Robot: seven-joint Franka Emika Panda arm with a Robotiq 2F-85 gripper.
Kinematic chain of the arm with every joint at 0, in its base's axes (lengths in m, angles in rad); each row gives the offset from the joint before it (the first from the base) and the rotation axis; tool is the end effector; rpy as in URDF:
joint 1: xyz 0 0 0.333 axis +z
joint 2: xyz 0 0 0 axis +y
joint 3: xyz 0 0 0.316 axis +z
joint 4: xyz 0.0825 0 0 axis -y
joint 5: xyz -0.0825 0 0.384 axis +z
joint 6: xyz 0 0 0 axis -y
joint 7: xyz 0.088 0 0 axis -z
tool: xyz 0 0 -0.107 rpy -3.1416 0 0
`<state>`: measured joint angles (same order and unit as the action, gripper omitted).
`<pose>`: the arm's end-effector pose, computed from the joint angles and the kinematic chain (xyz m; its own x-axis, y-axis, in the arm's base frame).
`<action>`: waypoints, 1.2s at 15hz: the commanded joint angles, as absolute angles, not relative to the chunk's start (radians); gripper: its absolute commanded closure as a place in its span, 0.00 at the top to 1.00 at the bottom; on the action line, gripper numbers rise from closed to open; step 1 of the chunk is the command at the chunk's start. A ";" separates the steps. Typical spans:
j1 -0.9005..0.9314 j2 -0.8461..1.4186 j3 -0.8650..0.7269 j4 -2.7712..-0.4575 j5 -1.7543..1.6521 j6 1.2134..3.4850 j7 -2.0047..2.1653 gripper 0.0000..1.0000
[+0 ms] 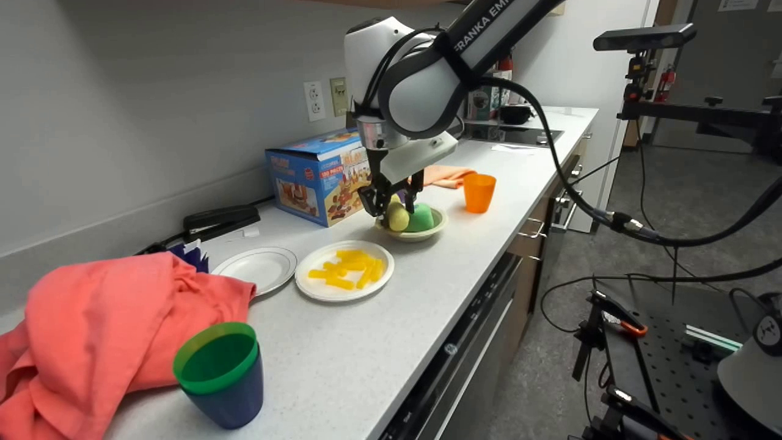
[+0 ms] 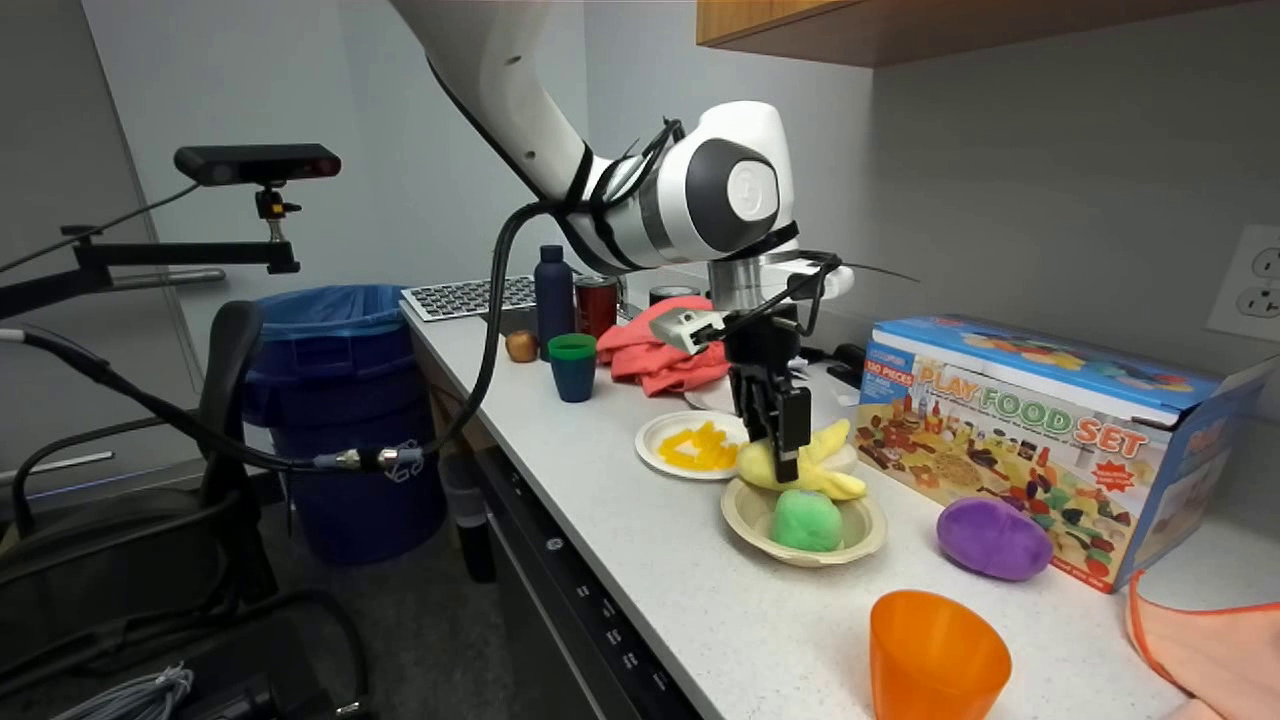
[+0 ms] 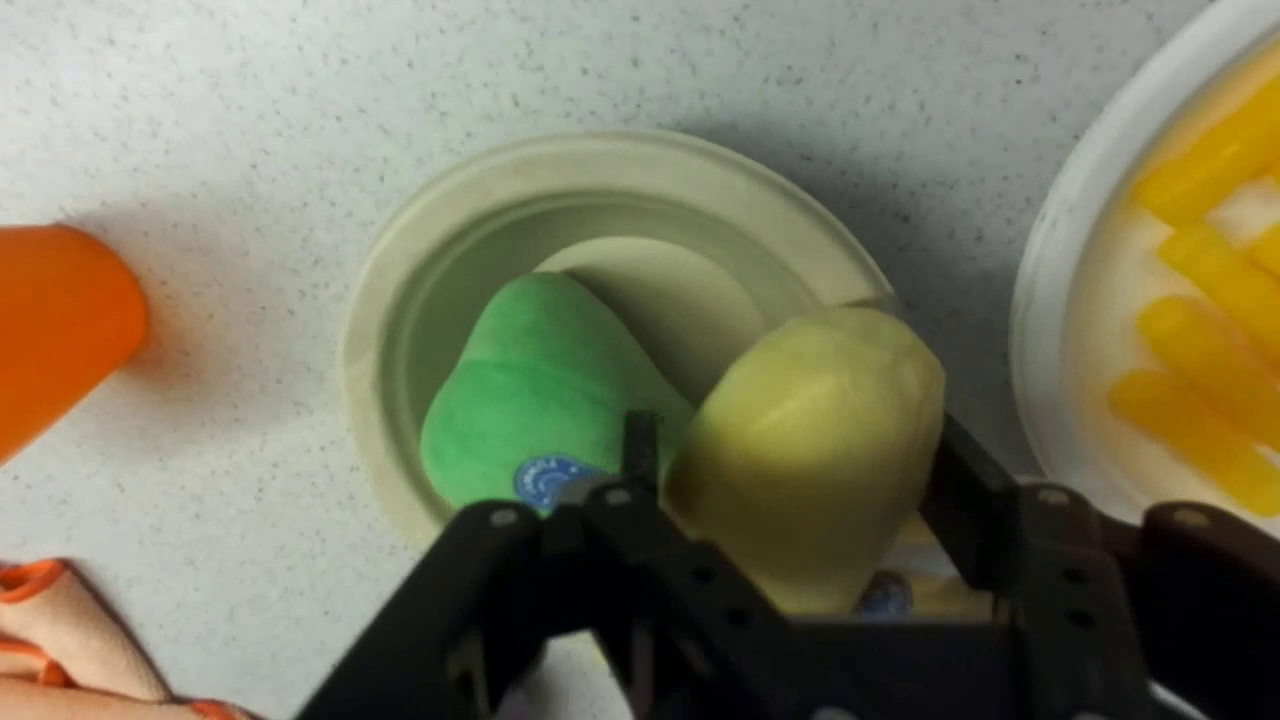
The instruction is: Pick up the yellow plush toy and put it on the plate
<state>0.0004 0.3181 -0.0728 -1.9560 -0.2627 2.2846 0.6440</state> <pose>0.6112 -0.0485 0.3171 0.8564 -0.5011 0.1244 -0.5162 -0.8369 0.1819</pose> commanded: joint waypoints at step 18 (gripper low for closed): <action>0.048 0.242 0.020 -1.831 -0.013 2.373 0.389 0.03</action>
